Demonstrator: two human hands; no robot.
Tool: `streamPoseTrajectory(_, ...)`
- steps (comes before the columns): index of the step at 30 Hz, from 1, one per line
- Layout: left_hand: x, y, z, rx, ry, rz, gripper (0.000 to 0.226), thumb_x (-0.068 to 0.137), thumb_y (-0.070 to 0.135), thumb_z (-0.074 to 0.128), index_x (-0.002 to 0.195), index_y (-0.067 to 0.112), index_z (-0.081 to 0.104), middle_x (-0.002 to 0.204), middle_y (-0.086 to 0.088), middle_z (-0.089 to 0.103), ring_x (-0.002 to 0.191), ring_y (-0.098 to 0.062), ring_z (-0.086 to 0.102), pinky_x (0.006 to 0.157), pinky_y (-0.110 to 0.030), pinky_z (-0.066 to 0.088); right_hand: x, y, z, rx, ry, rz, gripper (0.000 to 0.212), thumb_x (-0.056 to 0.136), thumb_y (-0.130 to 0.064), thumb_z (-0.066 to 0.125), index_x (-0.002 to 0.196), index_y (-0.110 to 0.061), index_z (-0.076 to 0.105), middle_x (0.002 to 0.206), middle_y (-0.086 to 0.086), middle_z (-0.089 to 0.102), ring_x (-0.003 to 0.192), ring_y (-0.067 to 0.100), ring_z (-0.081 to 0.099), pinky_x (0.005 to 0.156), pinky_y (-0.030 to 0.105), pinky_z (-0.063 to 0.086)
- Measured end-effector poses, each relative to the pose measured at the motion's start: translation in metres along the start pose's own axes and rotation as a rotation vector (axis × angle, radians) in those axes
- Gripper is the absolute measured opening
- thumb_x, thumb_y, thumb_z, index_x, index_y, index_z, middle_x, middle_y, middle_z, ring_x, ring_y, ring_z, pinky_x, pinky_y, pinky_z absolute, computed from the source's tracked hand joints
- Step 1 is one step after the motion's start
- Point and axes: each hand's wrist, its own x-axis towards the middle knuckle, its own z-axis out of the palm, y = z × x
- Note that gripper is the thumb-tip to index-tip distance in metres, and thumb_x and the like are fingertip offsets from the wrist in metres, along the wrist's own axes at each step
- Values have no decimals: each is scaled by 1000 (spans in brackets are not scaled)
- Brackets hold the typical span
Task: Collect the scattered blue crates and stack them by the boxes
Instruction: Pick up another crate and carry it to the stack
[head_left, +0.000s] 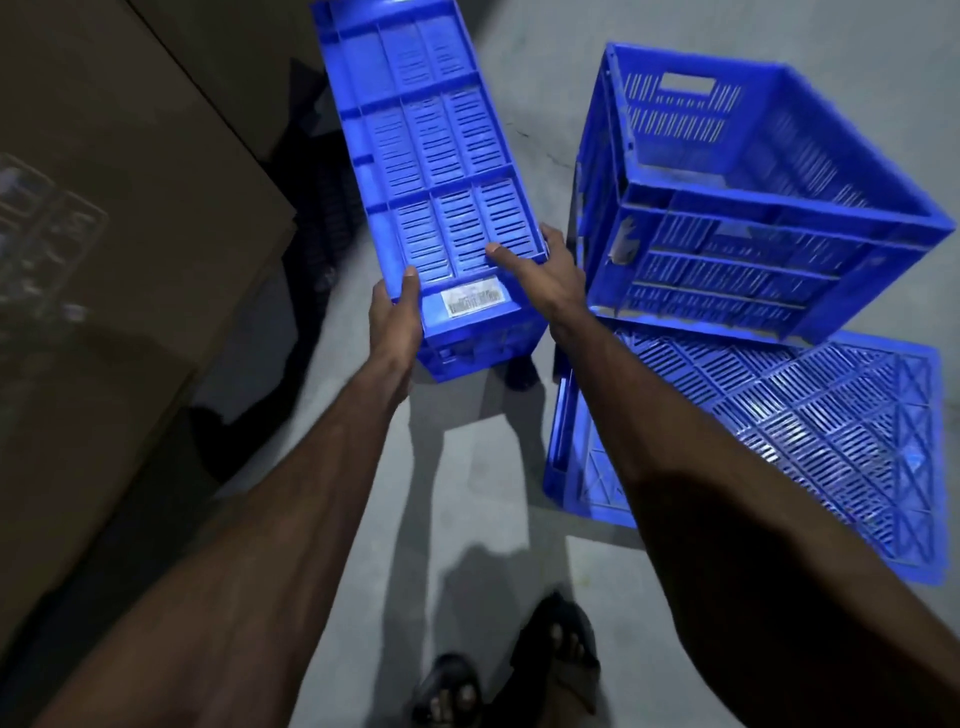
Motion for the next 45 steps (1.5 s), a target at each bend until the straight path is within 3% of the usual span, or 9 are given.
streamPoseTrajectory(3, -5, 1, 3, -87, 24, -13, 29, 107, 39, 53, 132, 26, 56, 112, 8, 74, 93, -11, 76, 88, -40, 63, 4, -3, 0, 61, -29, 34, 81, 81, -44, 83, 151, -31, 45, 124, -8, 59, 117, 19, 56, 99, 35, 49)
streamPoseTrajectory(8, -32, 9, -6, -160, 31, -15, 44, 100, 45, 65, 138, 25, 57, 116, 8, 75, 96, -12, 77, 78, -32, 64, -15, 7, 7, 135, -14, 30, 72, 78, -28, 85, 143, -31, 54, 113, -11, 66, 108, 18, 64, 98, 38, 55)
streamPoseTrajectory(16, -111, -6, -52, -109, 60, -38, 41, 94, 28, 77, 132, 17, 64, 116, 0, 77, 92, -11, 76, 75, -26, 60, -115, 40, 12, 318, 0, 106, 60, 80, -15, 85, 130, -34, 57, 99, -18, 71, 82, 2, 71, 68, 22, 58)
streamPoseTrajectory(19, -152, -6, -72, -109, 70, -85, 40, 94, 24, 76, 131, 17, 65, 114, 0, 77, 88, -10, 75, 72, -25, 59, -163, 48, 9, 295, 13, 124, 63, 79, -20, 87, 134, -31, 57, 105, -14, 71, 89, 6, 71, 73, 26, 60)
streamPoseTrajectory(23, -217, -20, -103, -91, 82, -150, 39, 94, 21, 76, 131, 20, 65, 112, 2, 77, 91, -15, 76, 75, -30, 62, -235, 69, 8, 285, 11, 167, 69, 70, -29, 89, 132, -35, 59, 111, -11, 74, 97, 16, 74, 88, 45, 62)
streamPoseTrajectory(28, -304, -54, -137, -105, 123, -192, 38, 95, 17, 73, 131, 22, 64, 112, 6, 77, 92, -15, 76, 78, -36, 64, -322, 99, 2, 313, -9, 164, 68, 76, -13, 89, 135, -27, 58, 117, -6, 72, 101, 15, 73, 89, 41, 62)
streamPoseTrajectory(32, -368, -86, -158, -111, 156, -195, 34, 93, 12, 73, 123, 25, 67, 110, 5, 78, 98, -22, 76, 91, -49, 62, -388, 136, -4, 304, -45, 189, 72, 72, -22, 92, 136, -29, 60, 120, -5, 74, 104, 19, 74, 92, 49, 61)
streamPoseTrajectory(36, -429, -118, -180, -89, 182, -206, 34, 87, 12, 77, 117, 25, 70, 108, 2, 79, 100, -31, 75, 90, -57, 60, -458, 174, -10, 324, -49, 194, 69, 70, -29, 91, 132, -34, 60, 119, -7, 75, 103, 20, 74, 93, 52, 60)
streamPoseTrajectory(45, -538, -197, -213, -122, 163, -203, 38, 89, 2, 72, 123, 19, 70, 103, 9, 79, 87, -14, 73, 84, -37, 60, -575, 257, -20, 403, -52, 185, 67, 79, -17, 89, 137, -29, 56, 121, -5, 74, 105, 19, 74, 93, 49, 61)
